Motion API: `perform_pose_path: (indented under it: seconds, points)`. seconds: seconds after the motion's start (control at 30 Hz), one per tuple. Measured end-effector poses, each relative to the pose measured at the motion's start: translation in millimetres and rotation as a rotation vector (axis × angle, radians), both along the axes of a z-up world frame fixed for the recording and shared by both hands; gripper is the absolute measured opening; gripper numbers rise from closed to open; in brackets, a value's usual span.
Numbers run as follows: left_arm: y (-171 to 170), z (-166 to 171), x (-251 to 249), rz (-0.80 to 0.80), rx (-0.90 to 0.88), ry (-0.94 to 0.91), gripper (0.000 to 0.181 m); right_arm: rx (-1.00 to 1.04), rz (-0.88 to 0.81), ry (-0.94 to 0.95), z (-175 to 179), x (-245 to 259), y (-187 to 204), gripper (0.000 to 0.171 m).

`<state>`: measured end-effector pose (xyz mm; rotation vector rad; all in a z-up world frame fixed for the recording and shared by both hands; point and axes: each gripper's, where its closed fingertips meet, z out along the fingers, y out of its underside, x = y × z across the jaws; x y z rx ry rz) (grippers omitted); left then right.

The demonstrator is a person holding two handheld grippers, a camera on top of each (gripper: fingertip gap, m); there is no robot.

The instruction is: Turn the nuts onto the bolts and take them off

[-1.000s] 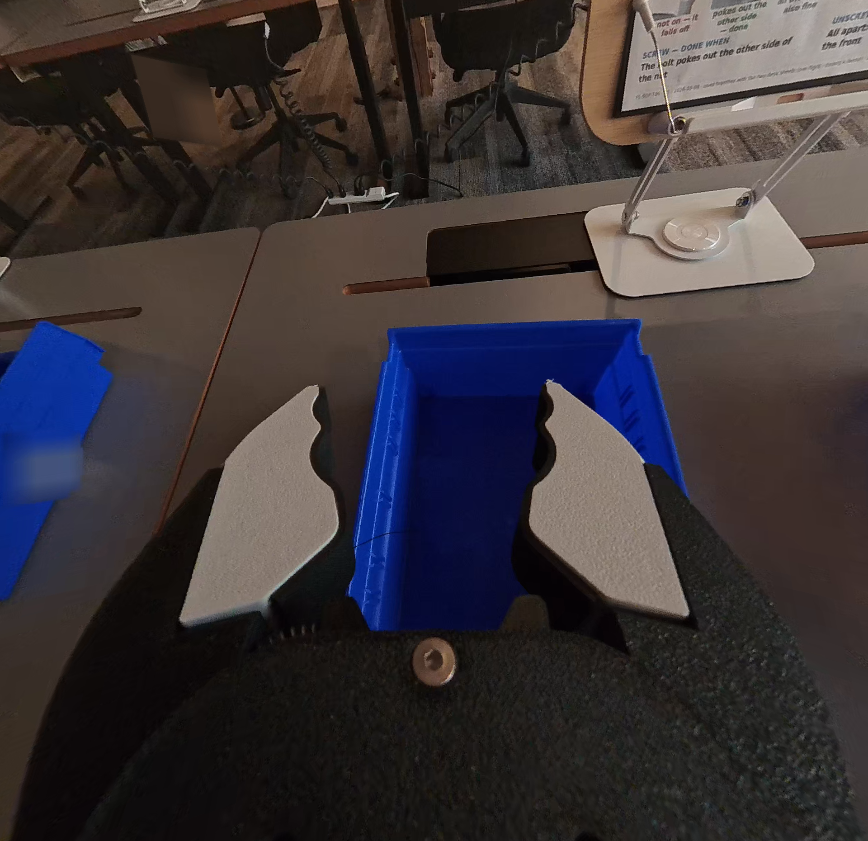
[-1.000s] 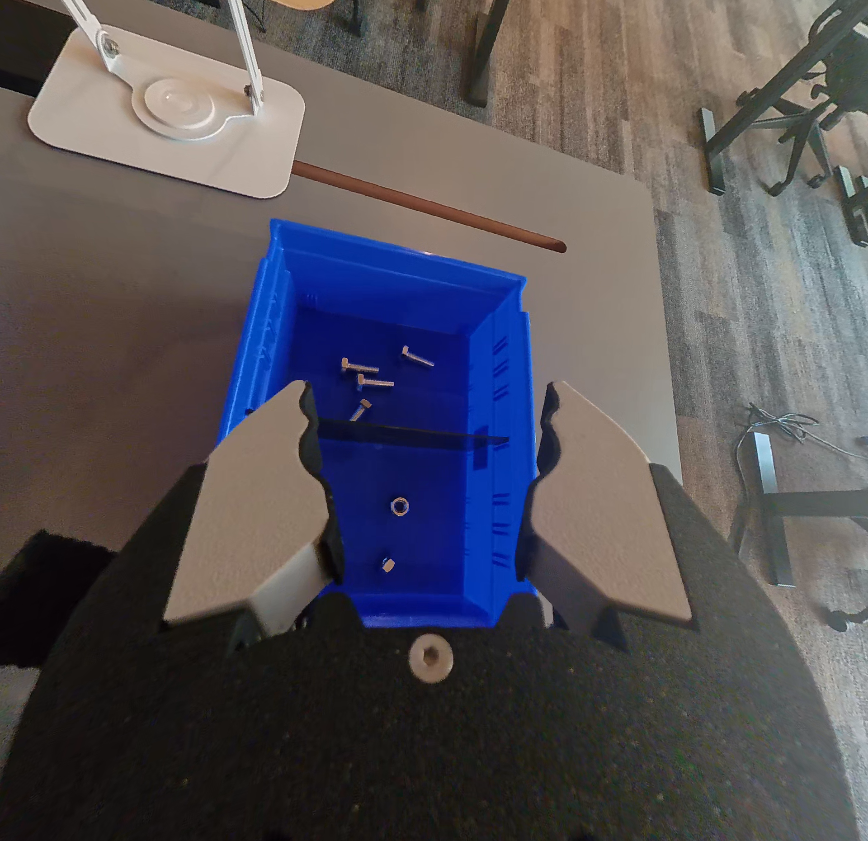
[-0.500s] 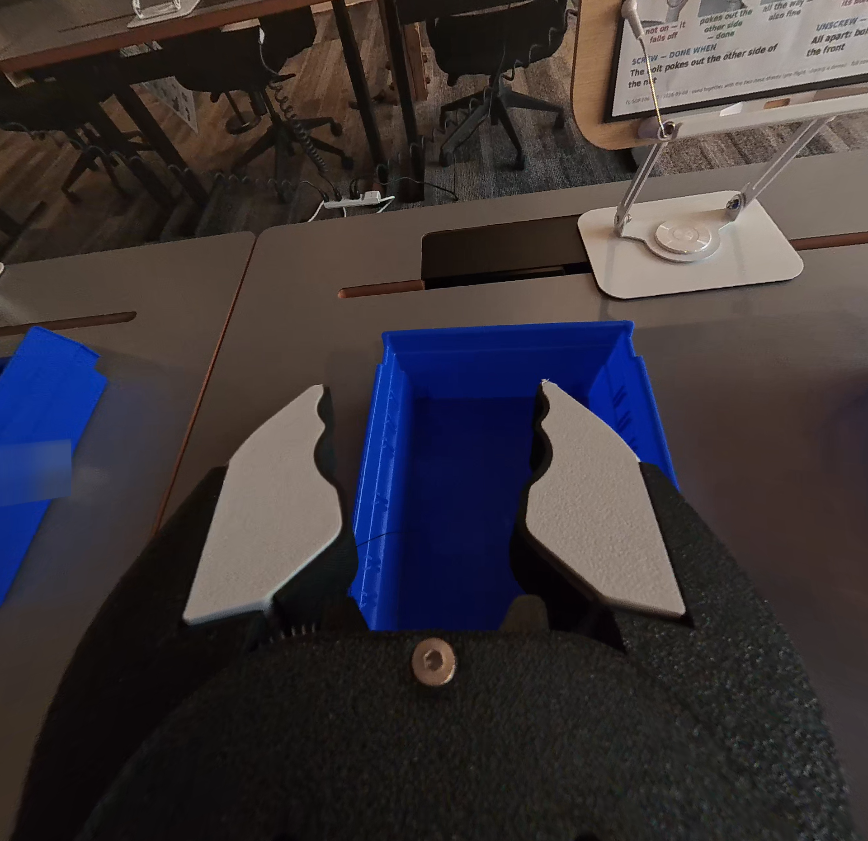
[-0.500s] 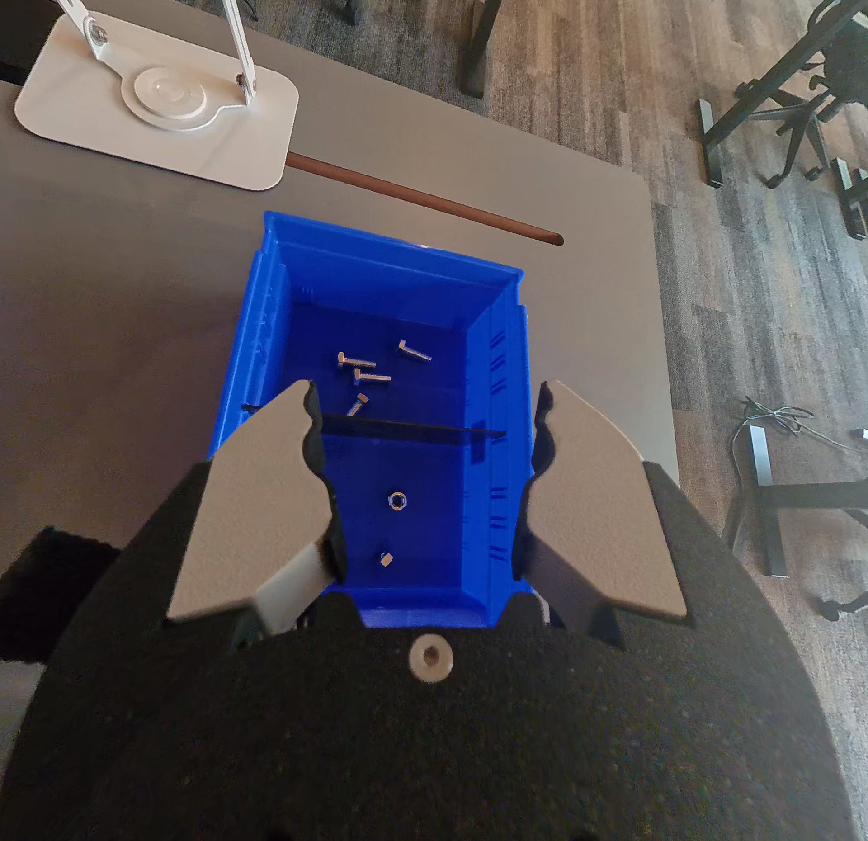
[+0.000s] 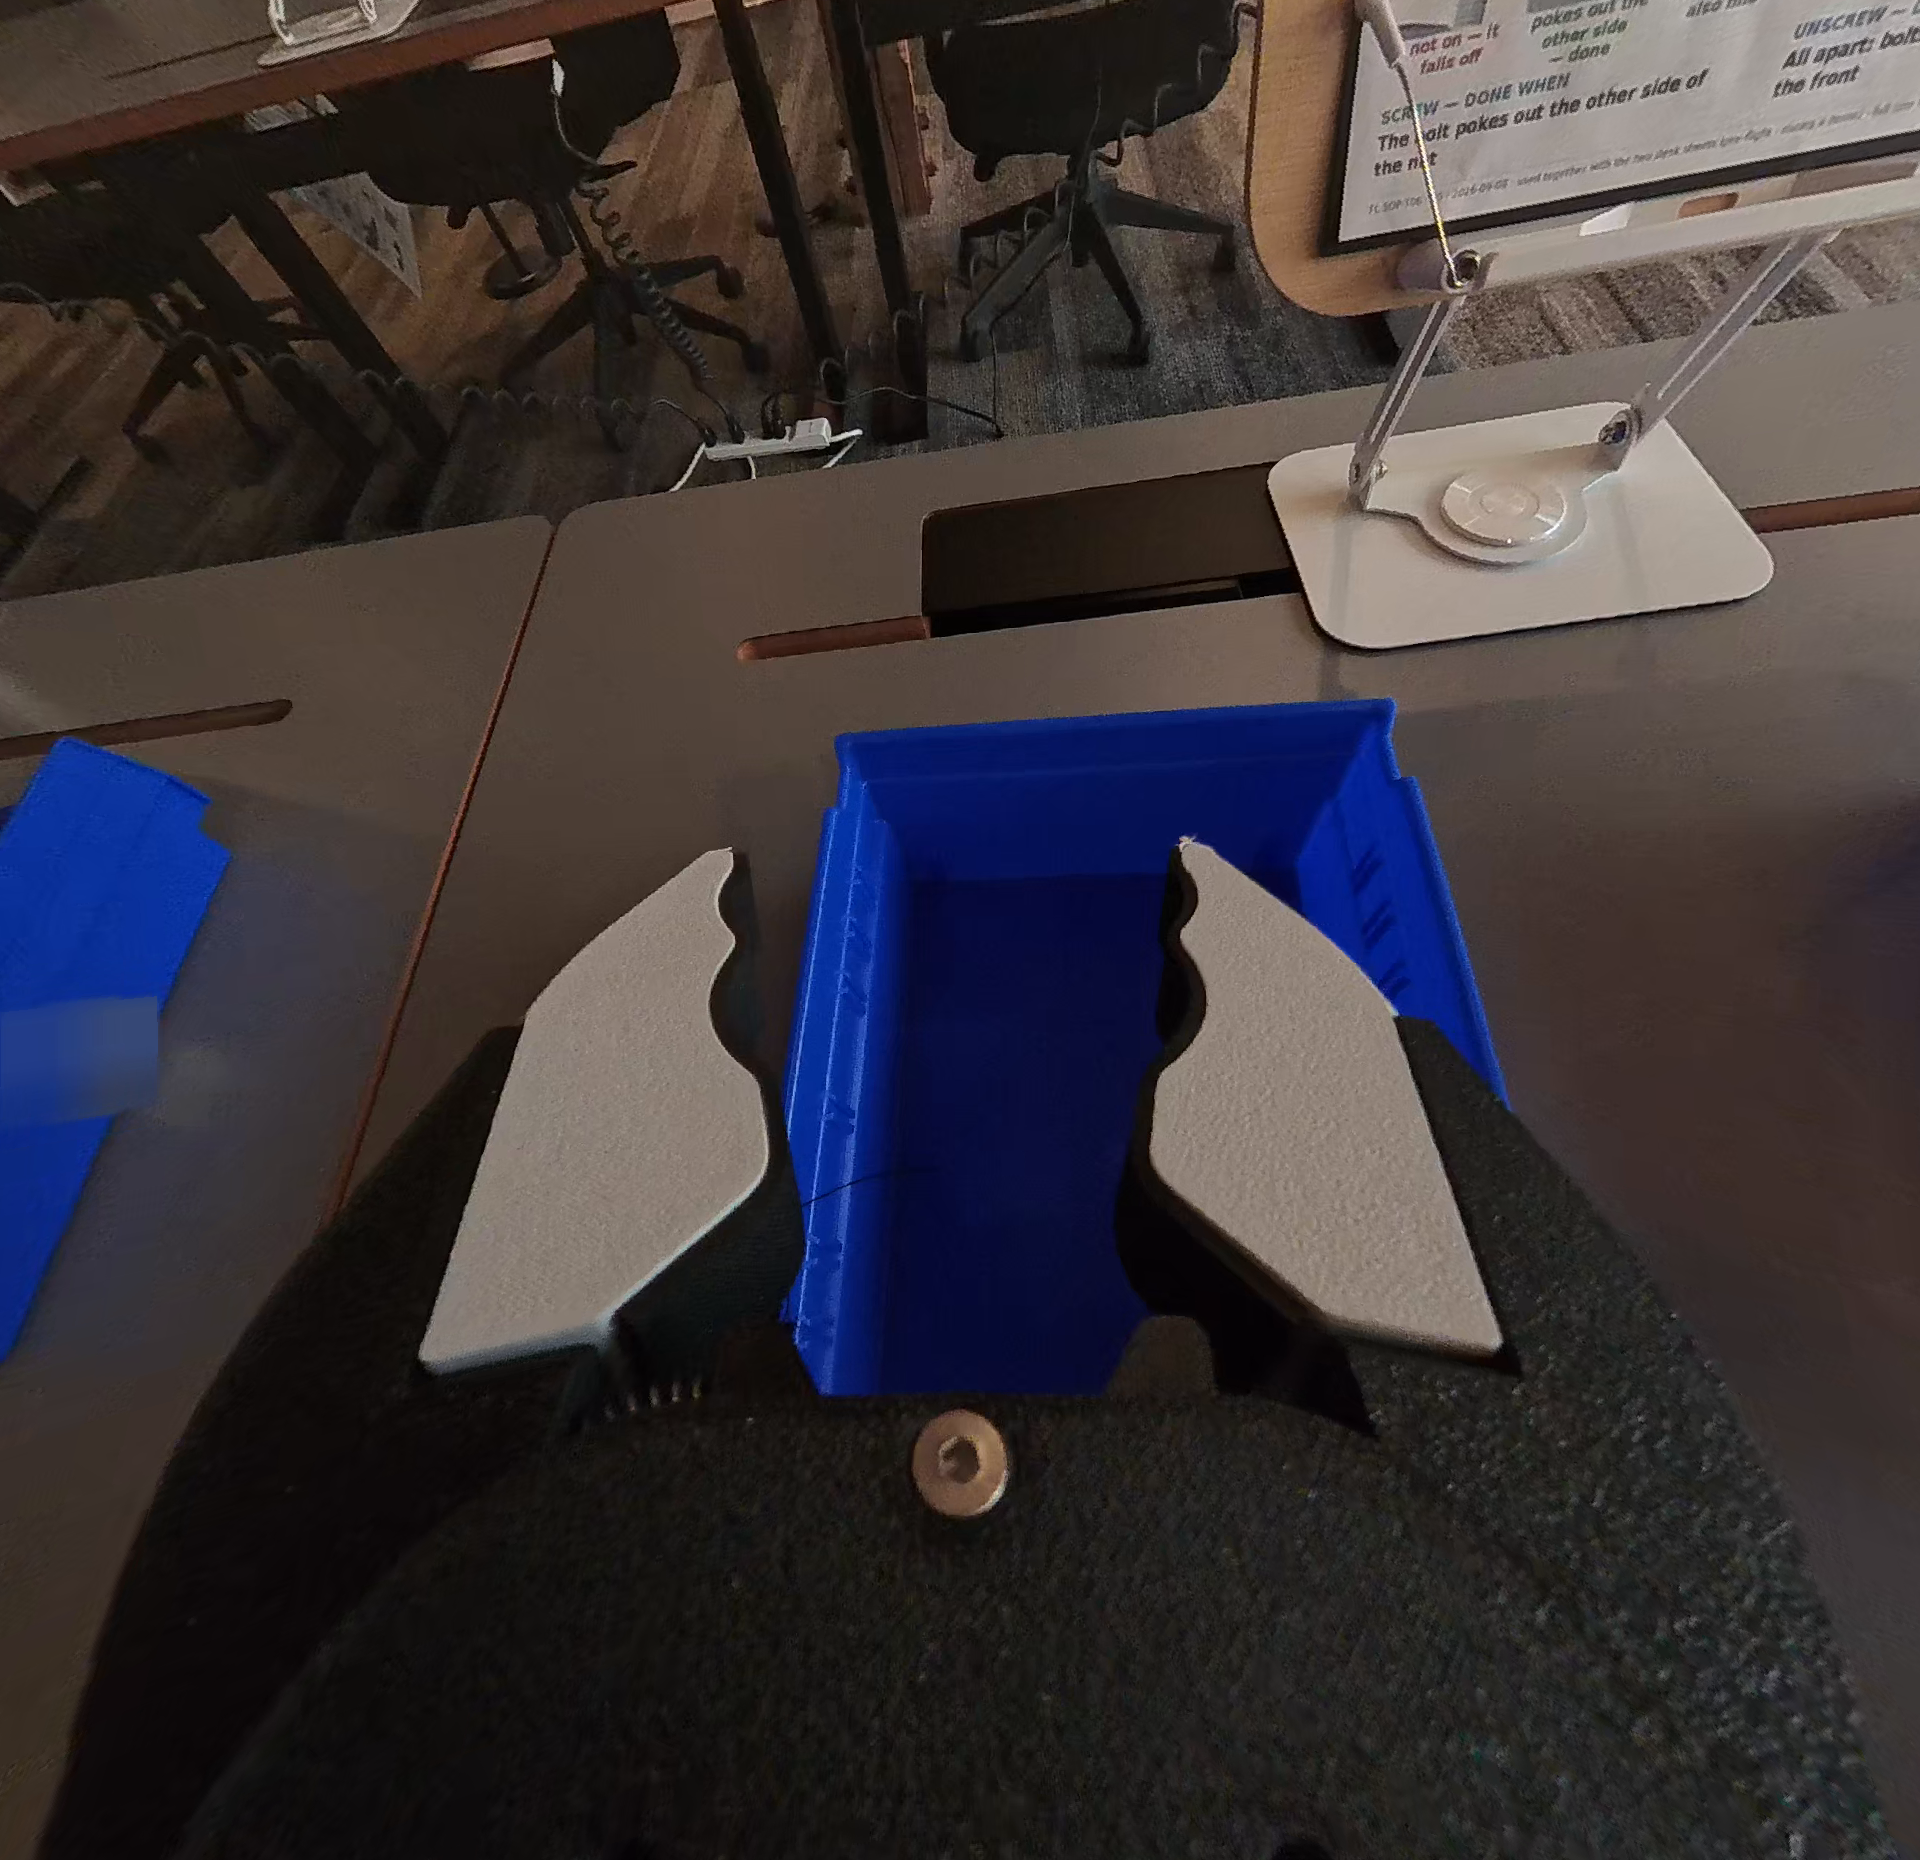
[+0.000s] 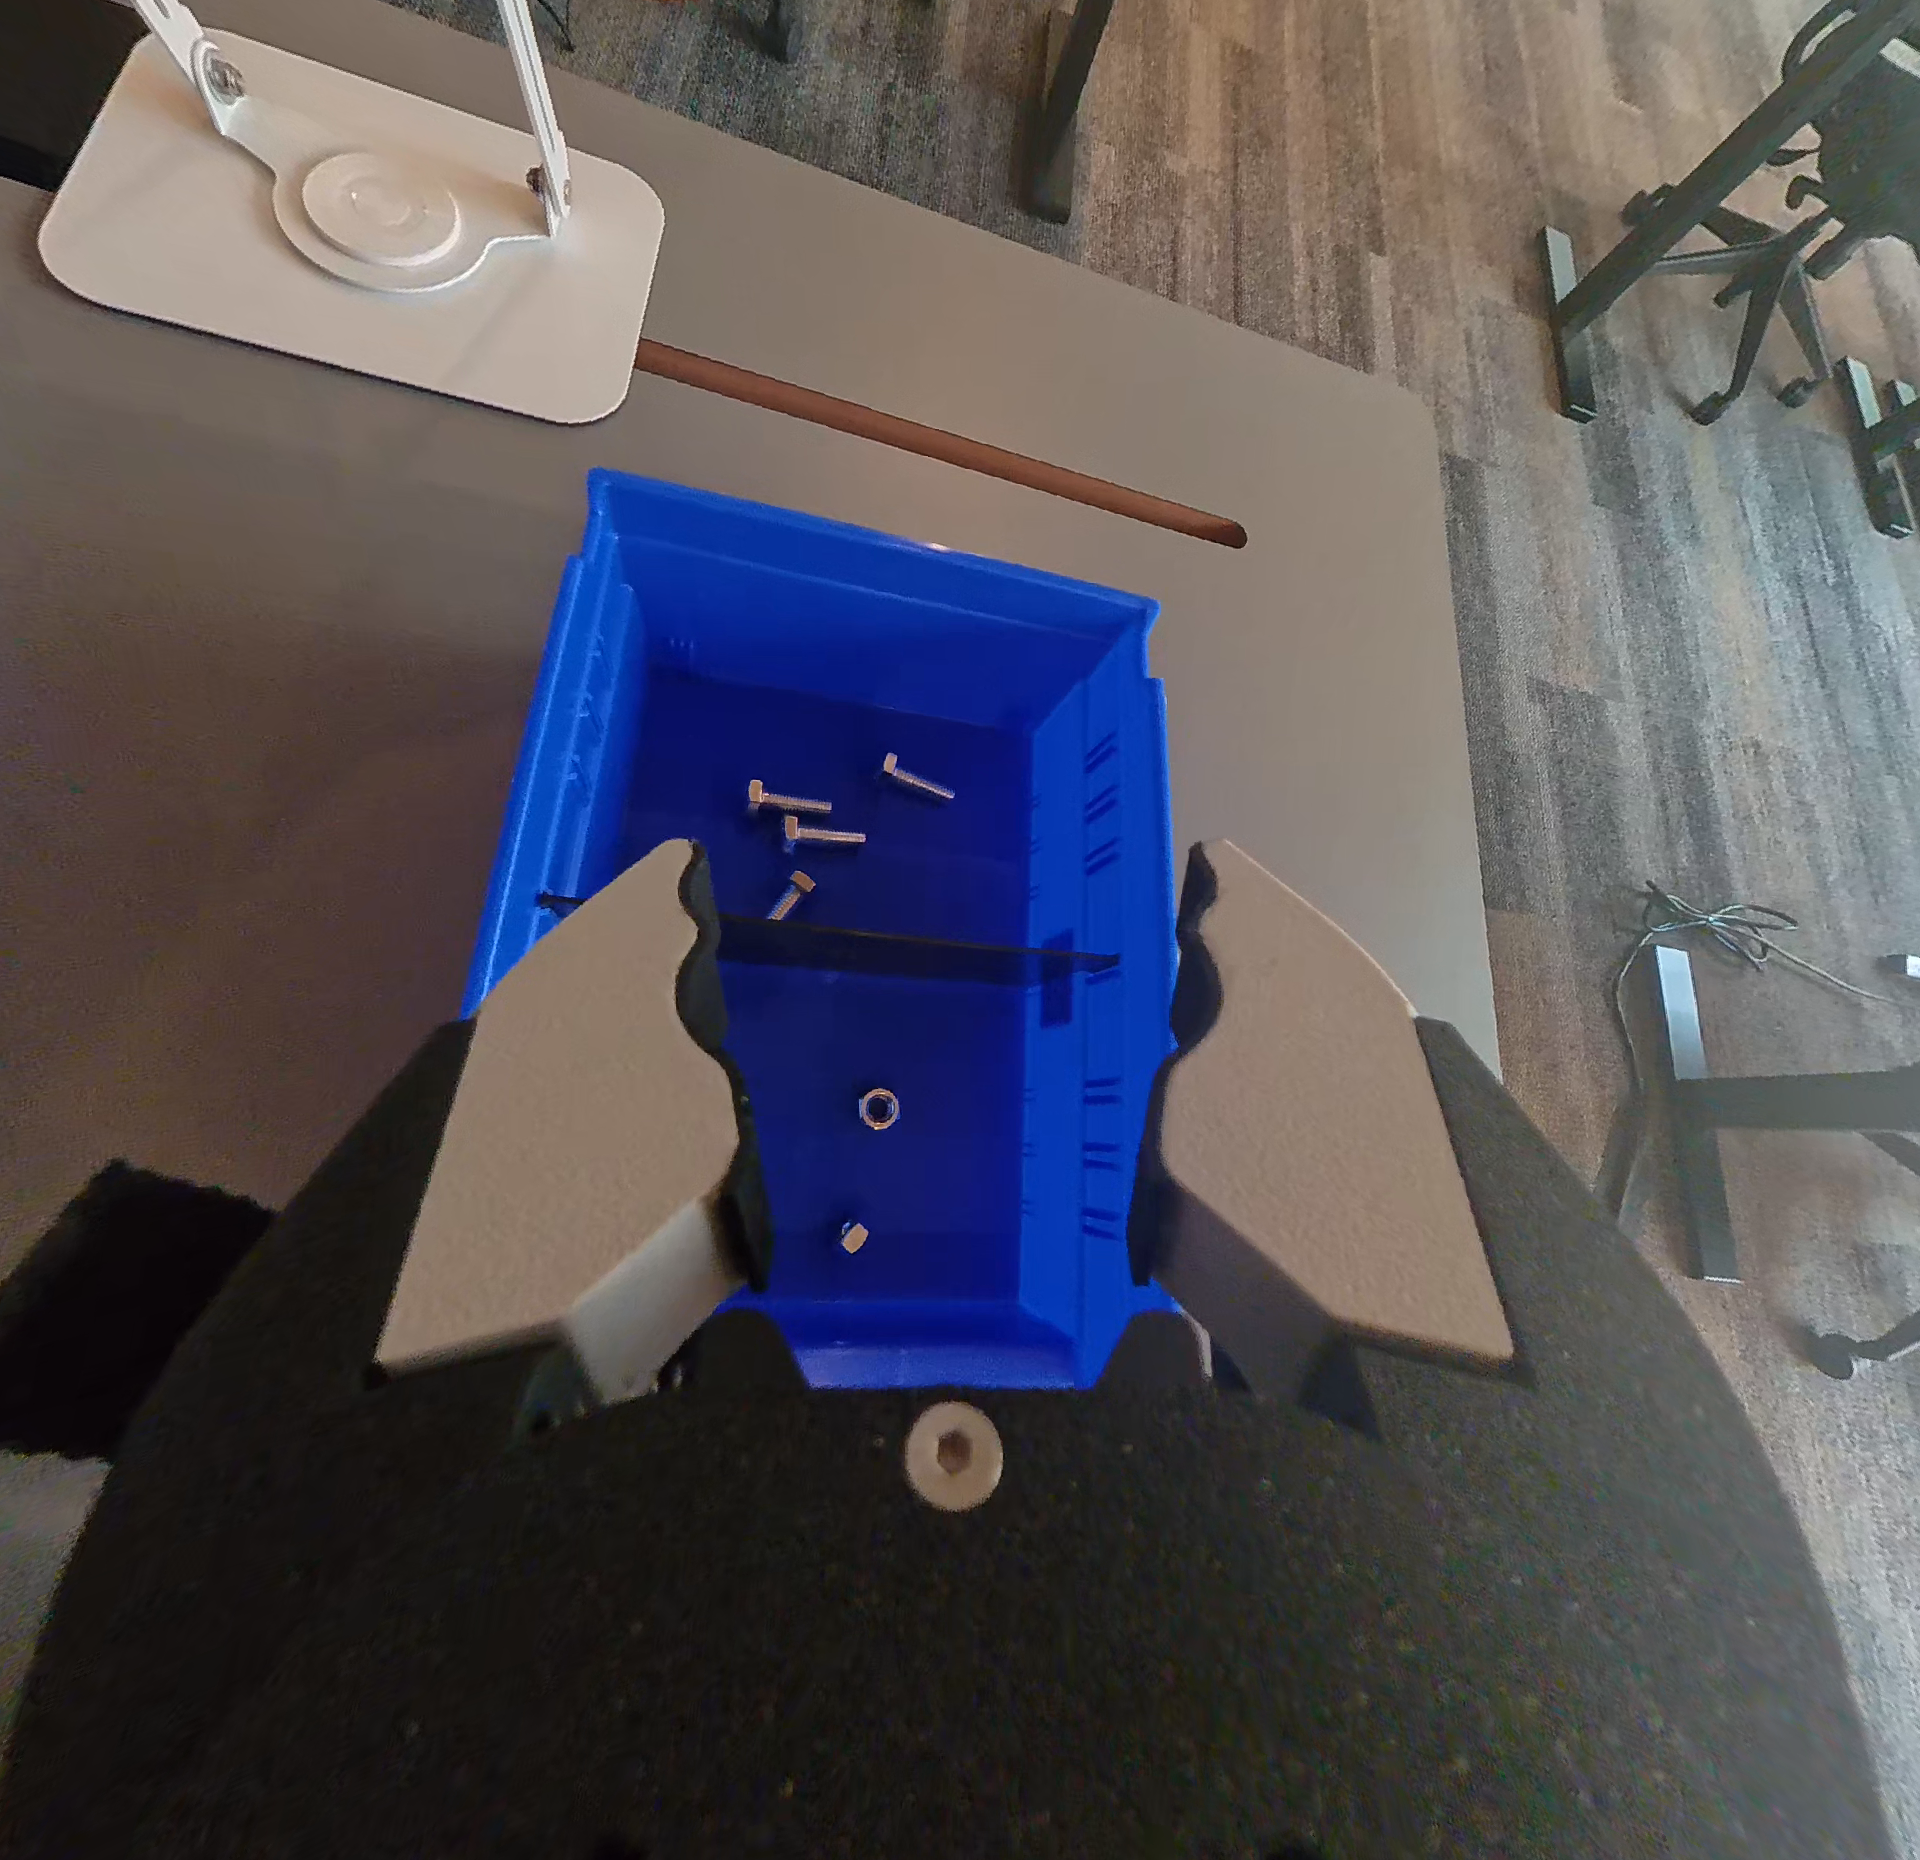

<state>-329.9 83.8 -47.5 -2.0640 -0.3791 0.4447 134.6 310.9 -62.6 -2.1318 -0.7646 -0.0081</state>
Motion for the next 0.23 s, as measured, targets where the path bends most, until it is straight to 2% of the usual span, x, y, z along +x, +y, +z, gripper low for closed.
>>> perform_pose_path:
  seconds: [0.23]
  points:
    - [0.0,-1.8,-0.4,0.004,-0.012,-0.001,0.074,-0.004,0.01,-0.005,-0.3,-1.0,-1.8,0.084]
